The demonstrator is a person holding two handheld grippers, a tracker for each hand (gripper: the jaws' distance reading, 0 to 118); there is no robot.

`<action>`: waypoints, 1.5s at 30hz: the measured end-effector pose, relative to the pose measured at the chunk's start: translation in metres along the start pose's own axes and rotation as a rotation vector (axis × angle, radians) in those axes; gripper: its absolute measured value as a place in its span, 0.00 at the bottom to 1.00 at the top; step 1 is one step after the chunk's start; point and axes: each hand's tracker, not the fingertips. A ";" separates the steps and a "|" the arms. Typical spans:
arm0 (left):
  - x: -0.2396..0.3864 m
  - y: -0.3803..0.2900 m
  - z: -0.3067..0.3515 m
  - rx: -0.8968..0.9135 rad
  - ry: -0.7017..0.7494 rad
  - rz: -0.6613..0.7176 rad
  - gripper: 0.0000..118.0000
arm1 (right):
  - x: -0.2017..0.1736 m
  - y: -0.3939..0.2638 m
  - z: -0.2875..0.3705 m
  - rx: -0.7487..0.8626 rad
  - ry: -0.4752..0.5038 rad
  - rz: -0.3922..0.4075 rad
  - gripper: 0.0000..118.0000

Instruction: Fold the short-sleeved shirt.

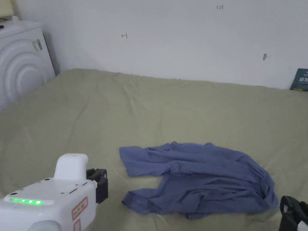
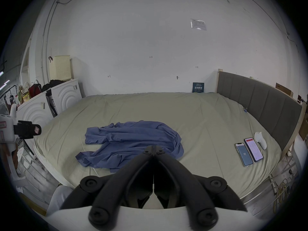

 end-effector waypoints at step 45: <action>0.016 -0.034 -0.199 -0.454 -0.077 -0.128 0.00 | 0.023 0.090 -0.277 -0.287 0.067 0.168 0.01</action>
